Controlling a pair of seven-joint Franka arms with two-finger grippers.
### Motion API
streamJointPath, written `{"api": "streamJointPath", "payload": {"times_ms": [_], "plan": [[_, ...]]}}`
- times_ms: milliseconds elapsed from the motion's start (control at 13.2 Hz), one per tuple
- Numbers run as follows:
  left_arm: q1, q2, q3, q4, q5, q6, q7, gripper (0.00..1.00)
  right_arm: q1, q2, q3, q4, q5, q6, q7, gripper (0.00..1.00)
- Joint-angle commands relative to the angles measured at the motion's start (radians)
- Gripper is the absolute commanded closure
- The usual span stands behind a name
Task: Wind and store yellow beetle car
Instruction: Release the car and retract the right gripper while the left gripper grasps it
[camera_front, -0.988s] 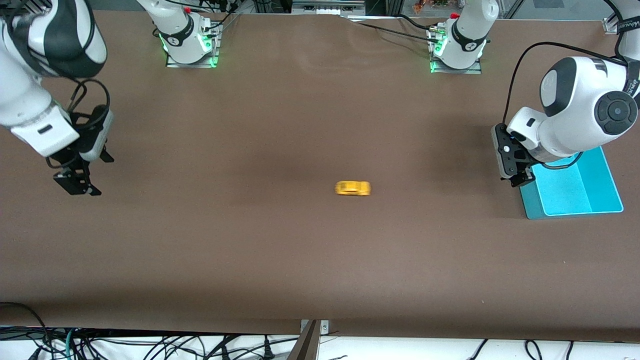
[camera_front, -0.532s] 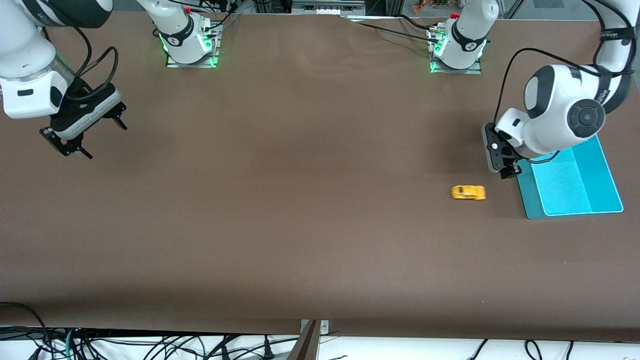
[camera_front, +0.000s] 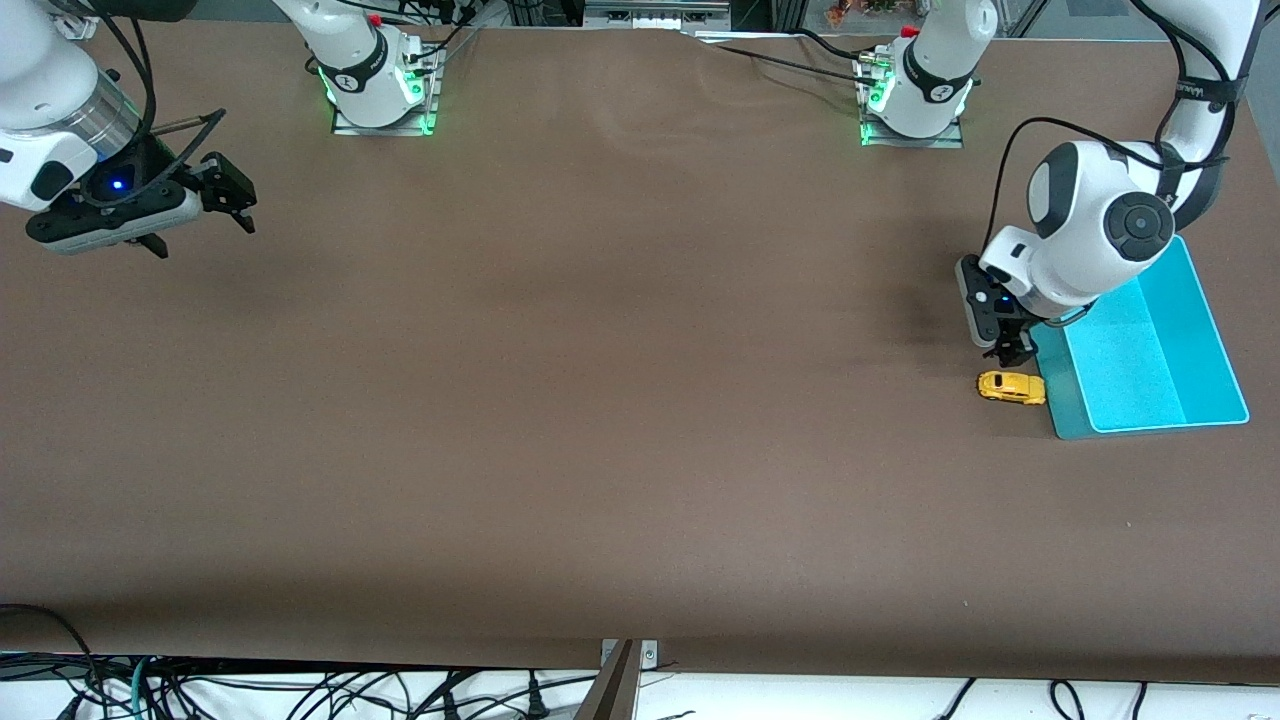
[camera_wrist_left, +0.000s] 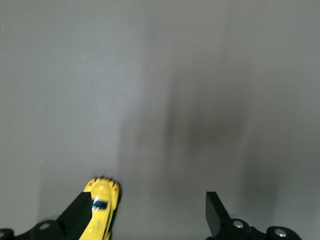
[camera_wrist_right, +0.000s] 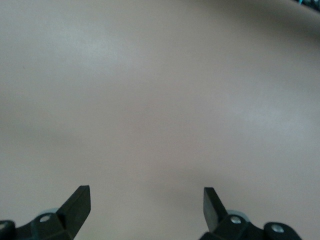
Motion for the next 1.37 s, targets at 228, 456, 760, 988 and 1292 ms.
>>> {"api": "streamJointPath", "payload": {"times_ms": [228,456,760,988,1292], "plan": [[0.071,0.106,-0.005,0.008,0.112,0.173,0.026,0.00,0.009,-0.007,-0.035,0.008,0.047,-0.044,0.086,0.00],[0.099,0.143,-0.004,0.024,0.117,0.205,0.036,0.00,0.012,0.009,-0.029,0.032,0.047,-0.051,0.092,0.00],[0.123,0.211,-0.004,0.083,0.115,0.254,0.074,0.00,0.015,0.012,-0.026,0.032,0.047,-0.051,0.095,0.00],[0.131,0.240,-0.004,0.101,0.147,0.265,0.074,0.00,0.014,0.013,-0.028,0.032,0.047,-0.052,0.088,0.00],[0.136,0.249,0.004,0.095,0.155,0.285,0.074,0.00,0.014,0.012,-0.028,0.032,0.047,-0.052,0.086,0.00]]}}
